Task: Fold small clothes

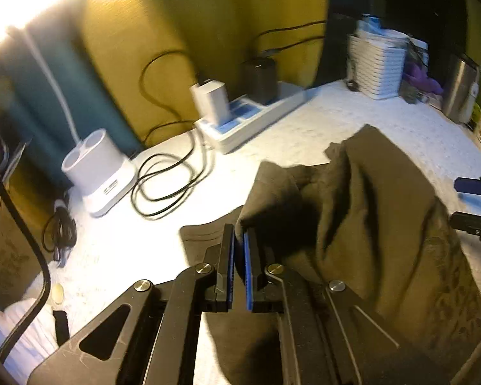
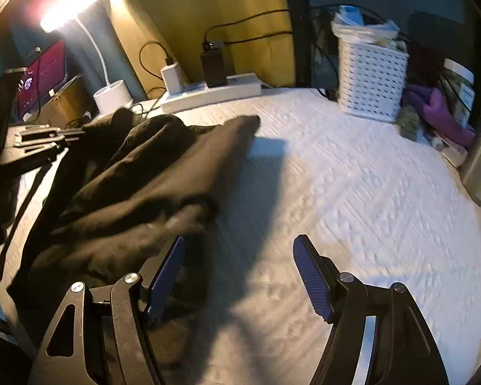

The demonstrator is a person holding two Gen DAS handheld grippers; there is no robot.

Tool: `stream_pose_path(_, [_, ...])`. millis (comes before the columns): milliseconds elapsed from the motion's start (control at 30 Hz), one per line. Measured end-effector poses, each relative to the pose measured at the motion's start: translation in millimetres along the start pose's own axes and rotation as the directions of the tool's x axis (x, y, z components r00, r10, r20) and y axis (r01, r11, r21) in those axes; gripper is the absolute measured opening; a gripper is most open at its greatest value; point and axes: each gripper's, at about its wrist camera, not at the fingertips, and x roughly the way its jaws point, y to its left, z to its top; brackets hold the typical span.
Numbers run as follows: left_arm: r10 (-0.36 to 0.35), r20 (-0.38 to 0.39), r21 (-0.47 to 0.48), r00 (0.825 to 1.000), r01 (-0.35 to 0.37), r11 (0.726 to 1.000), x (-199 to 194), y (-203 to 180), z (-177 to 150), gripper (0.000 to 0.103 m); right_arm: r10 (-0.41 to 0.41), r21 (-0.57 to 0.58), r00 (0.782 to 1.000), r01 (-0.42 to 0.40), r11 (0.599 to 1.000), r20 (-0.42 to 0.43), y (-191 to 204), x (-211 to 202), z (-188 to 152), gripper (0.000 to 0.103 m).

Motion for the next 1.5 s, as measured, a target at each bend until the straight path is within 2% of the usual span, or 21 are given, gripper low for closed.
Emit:
stream_pose_path(167, [-0.004, -0.017, -0.053, 1.000, 0.003, 0.999, 14.7, 24.6, -14.6, 0.005, 0.003, -0.010, 1.000, -0.004, 1.000, -0.007, 18.1, 9.6, 11.8, 0.072])
stream_pose_path(233, [-0.018, -0.027, -0.085, 0.999, 0.015, 0.996, 17.9, 32.1, -18.7, 0.009, 0.001, -0.022, 1.000, -0.001, 1.000, -0.017, 26.9, 15.2, 14.0, 0.072])
stream_pose_path(300, [-0.007, -0.026, -0.112, 1.000, 0.004, 0.994, 13.9, 38.3, -21.6, 0.008, -0.002, -0.032, 1.000, 0.001, 1.000, -0.030, 34.9, 20.4, 14.8, 0.072])
stream_pose_path(400, [-0.033, 0.014, -0.159, 0.999, 0.035, 0.987, -2.8, 44.5, -23.1, 0.010, -0.013, -0.043, 0.999, 0.011, 0.999, -0.043, 42.3, 23.5, 15.5, 0.072])
stream_pose_path(433, [-0.039, 0.031, -0.177, 0.999, 0.044, 0.983, -10.4, 44.7, -23.3, 0.016, -0.015, -0.043, 0.999, 0.013, 0.999, -0.044, 42.6, 23.0, 15.0, 0.072])
stream_pose_path(467, [-0.047, 0.042, -0.189, 0.998, 0.054, 0.980, -15.5, 44.5, -24.0, 0.028, -0.019, -0.043, 0.999, 0.018, 0.999, -0.041, 42.7, 21.4, 15.0, 0.072])
stream_pose_path(533, [-0.110, 0.072, -0.203, 0.991, 0.122, 0.971, -27.3, 39.6, -26.9, 0.043, -0.031, -0.041, 0.999, 0.029, 0.999, -0.041, 41.4, 19.3, 15.3, 0.072])
stream_pose_path(667, [-0.238, 0.058, -0.167, 0.970, 0.245, 0.955, -39.8, 11.4, -39.8, 0.045, -0.050, -0.035, 0.998, 0.049, 0.998, -0.033, 36.5, 12.4, 13.5, 0.072])
stream_pose_path(767, [-0.319, 0.010, -0.145, 0.948, 0.317, 0.937, -40.9, -11.6, -55.6, 0.045, -0.060, -0.019, 0.998, 0.060, 0.998, -0.033, 31.3, 7.7, 9.1, 0.072])
stream_pose_path(833, [-0.344, -0.018, -0.148, 0.939, 0.338, 0.929, -38.7, -21.4, -64.8, 0.045, -0.061, -0.010, 0.998, 0.061, 0.998, -0.032, 28.9, 2.9, 3.5, 0.072])
stream_pose_path(967, [-0.348, -0.067, -0.132, 0.935, 0.338, 0.932, -35.7, -34.7, -81.5, 0.045, -0.059, 0.002, 0.998, 0.059, 0.998, -0.037, 27.2, -4.7, -9.2, 0.072])
stream_pose_path(1067, [-0.362, -0.052, -0.146, 0.931, 0.351, 0.925, -39.1, -35.4, -88.6, 0.043, -0.049, 0.018, 0.998, 0.050, 0.999, -0.043, 27.5, -12.3, -21.8, 0.072])
stream_pose_path(1100, [-0.371, -0.040, -0.139, 0.928, 0.363, 0.921, -42.2, -35.4, -90.5, 0.040, -0.045, 0.024, 0.998, 0.046, 0.999, -0.046, 27.9, -15.3, -26.7, 0.072])
stream_pose_path(1133, [-0.388, -0.019, -0.125, 0.921, 0.383, 0.915, -46.1, -37.9, -92.1, 0.015, -0.041, 0.029, 0.998, 0.042, 0.999, -0.049, 28.8, -17.9, -32.0, 0.072])
stream_pose_path(1167, [-0.389, -0.015, -0.124, 0.921, 0.384, 0.915, -46.0, -38.3, -91.8, 0.004, -0.039, 0.032, 0.998, 0.041, 0.999, -0.052, 29.6, -19.6, -35.8, 0.072])
stream_pose_path(1300, [-0.354, 0.038, -0.167, 0.934, 0.355, 0.920, -51.1, -29.6, -91.9, 0.004, -0.022, 0.037, 0.997, 0.025, 0.999, -0.070, 39.0, -28.4, -58.2, 0.072])
stream_pose_path(1367, [-0.334, 0.057, -0.170, 0.941, 0.339, 0.925, -57.8, -27.3, -93.4, 0.003, 0.010, 0.036, 0.998, -0.008, 0.999, -0.066, 46.0, -38.0, -69.4, 0.072])
stream_pose_path(1500, [-0.334, 0.054, -0.181, 0.941, 0.338, 0.924, -67.9, -24.9, -100.4, 0.004, 0.046, 0.013, 0.997, -0.045, 0.999, -0.065, 58.4, -52.8, -88.3, 0.071])
